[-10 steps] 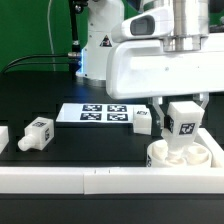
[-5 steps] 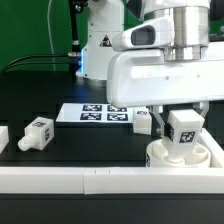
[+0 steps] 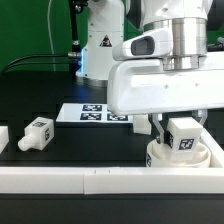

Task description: Assemble stool

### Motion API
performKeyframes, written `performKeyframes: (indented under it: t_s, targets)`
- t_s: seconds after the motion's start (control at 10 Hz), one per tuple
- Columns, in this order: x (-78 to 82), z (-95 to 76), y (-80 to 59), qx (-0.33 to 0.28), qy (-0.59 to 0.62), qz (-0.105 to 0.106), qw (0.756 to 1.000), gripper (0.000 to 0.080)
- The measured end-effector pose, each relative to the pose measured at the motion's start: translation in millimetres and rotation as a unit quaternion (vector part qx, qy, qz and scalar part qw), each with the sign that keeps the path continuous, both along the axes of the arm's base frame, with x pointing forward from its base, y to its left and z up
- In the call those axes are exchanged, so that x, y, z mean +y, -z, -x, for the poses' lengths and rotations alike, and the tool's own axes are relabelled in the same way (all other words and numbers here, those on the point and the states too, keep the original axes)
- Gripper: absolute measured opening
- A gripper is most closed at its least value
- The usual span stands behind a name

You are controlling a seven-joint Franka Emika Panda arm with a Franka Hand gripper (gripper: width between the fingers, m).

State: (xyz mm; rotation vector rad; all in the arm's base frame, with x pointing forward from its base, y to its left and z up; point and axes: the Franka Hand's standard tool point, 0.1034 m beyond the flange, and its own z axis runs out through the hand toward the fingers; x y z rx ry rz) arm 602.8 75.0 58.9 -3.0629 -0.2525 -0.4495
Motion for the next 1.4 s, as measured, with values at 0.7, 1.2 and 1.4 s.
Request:
performKeyframes:
  t_s: [0.7,1.2,1.4]
  targets:
    - [-1.0,-2.6,-8.9,0.043,0.008,-0.005,0.999,0.0626]
    - [-0.7,-9.4,-14.6,0.191,0.005,-0.002,0.982,0.0649]
    - [1.8,-8.5,-12.1,0.194,0.012,-0.003,0.981,0.0562]
